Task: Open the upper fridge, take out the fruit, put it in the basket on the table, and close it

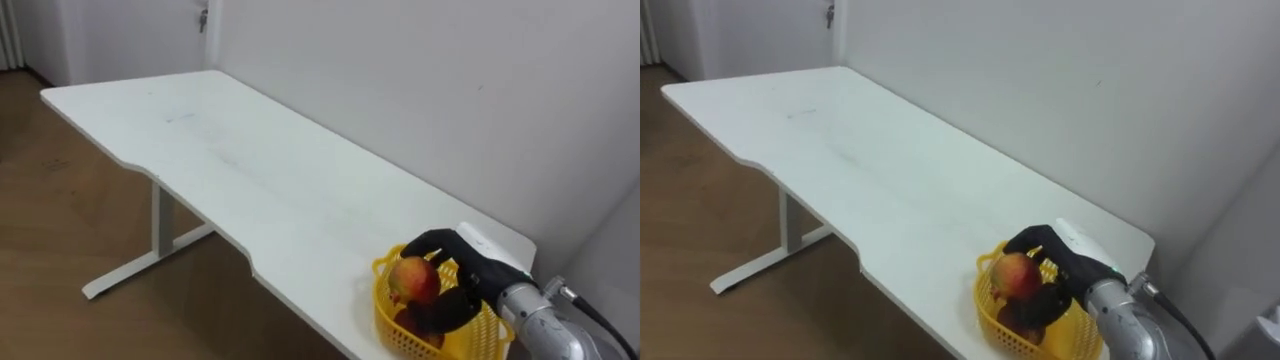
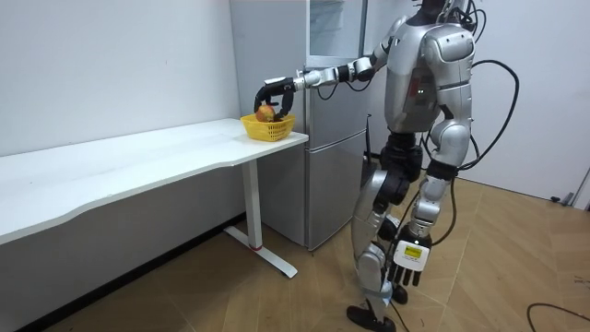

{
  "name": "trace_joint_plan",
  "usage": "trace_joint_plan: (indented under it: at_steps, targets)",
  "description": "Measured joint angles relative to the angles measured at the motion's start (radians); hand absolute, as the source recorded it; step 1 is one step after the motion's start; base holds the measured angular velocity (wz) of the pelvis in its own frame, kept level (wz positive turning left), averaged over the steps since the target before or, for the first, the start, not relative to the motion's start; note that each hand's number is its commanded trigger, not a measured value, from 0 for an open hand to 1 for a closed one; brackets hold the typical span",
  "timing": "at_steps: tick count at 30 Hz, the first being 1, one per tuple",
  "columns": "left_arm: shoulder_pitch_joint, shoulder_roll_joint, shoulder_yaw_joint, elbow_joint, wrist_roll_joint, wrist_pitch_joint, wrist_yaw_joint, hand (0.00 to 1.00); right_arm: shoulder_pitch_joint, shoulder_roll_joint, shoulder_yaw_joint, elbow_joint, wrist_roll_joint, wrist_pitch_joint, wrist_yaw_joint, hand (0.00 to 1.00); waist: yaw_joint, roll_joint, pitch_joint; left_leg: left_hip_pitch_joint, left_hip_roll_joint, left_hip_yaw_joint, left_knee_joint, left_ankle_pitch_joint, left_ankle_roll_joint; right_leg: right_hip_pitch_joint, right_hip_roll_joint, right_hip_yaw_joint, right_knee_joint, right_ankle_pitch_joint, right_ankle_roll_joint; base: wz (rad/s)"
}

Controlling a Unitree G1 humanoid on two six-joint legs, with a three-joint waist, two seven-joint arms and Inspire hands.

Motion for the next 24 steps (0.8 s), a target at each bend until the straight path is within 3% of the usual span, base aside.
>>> trace_joint_plan:
  at_steps: [1,2,3,5,11,24]
  targets:
    - [0.002,0.000,0.001,-0.004,0.000,0.006,0.000,0.00,0.000,0.000,0.001,0.003,0.000,0.001,0.000,1.00,0.002,-0.001,-0.0009,-0.002,-0.001,-0.002,0.001,0.000,0.001,0.000,-0.001,-0.002,0.001,0.000,0.001,0.00]
    - [0.004,0.001,0.001,-0.005,0.000,0.007,0.000,0.00,0.000,0.000,0.001,0.004,0.000,0.002,0.000,0.83,0.002,-0.004,-0.0028,-0.004,-0.002,-0.004,0.003,-0.001,0.002,0.000,-0.002,-0.002,0.001,0.000,0.001,0.00]
    - [0.006,0.001,0.001,-0.006,0.000,0.007,0.000,0.00,0.000,0.000,0.001,0.005,0.000,0.004,0.001,0.30,0.003,-0.003,-0.0025,-0.004,-0.002,-0.004,0.004,-0.001,0.003,0.000,-0.002,-0.002,0.001,0.000,0.001,0.03]
    - [0.011,0.001,0.001,-0.008,0.001,0.009,0.000,0.00,0.000,0.000,0.001,0.012,-0.003,0.013,0.002,0.00,0.000,-0.001,-0.0031,-0.006,-0.003,-0.003,0.013,-0.003,0.005,0.004,-0.002,-0.002,0.001,0.000,0.001,0.06]
    - [0.024,0.000,0.000,-0.007,0.000,0.010,0.003,0.00,0.001,0.000,0.001,0.067,-0.003,0.017,0.012,0.00,-0.002,0.004,0.0009,0.008,-0.003,0.000,0.013,-0.004,0.006,0.018,-0.002,-0.001,0.000,0.000,0.002,0.00]
    - [0.029,-0.001,0.001,-0.036,0.006,0.013,0.007,0.00,0.001,0.000,-0.001,0.083,-0.010,0.021,0.011,0.00,-0.004,0.008,-0.0017,0.011,-0.002,0.004,0.016,-0.004,0.006,0.020,-0.002,0.002,0.000,-0.001,0.003,-0.01]
